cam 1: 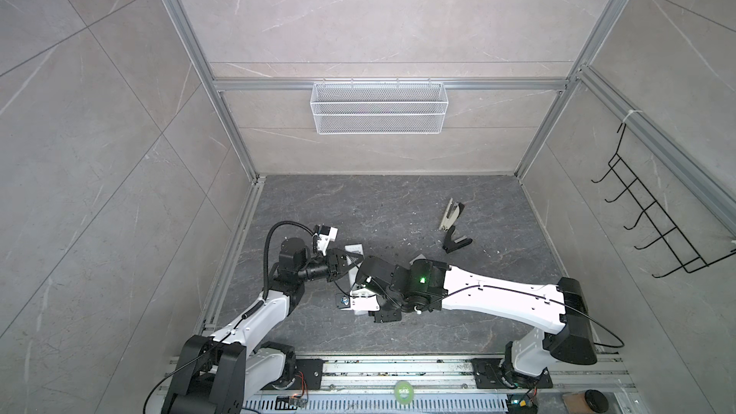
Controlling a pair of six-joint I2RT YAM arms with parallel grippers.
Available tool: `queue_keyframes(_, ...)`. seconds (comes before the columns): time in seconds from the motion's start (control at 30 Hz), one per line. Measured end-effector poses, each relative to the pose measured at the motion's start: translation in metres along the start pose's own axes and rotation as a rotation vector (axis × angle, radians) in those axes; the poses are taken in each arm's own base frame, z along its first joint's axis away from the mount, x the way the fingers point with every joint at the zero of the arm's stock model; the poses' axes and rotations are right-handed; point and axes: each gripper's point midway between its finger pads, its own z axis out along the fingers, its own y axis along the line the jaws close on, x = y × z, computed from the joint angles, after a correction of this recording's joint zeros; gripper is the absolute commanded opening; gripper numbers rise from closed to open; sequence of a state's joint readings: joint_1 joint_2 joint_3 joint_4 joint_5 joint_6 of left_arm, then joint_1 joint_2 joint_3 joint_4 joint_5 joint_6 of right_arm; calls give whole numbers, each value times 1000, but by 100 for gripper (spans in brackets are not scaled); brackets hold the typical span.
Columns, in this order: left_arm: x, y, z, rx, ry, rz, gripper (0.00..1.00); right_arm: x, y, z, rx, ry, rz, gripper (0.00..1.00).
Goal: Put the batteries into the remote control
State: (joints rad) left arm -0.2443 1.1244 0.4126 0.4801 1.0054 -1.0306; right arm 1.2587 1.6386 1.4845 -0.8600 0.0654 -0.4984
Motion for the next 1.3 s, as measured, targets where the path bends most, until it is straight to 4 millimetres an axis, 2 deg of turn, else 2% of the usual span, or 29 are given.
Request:
queue_keyframes(0.4, 0, 0, 0, 0, 0, 0, 0, 0, 1, 6, 1, 12, -4, 26)
queue_keyframes(1.3, -5, -1, -1, -2, -23, 20, 0, -3, -13, 12, 70, 29, 4, 18)
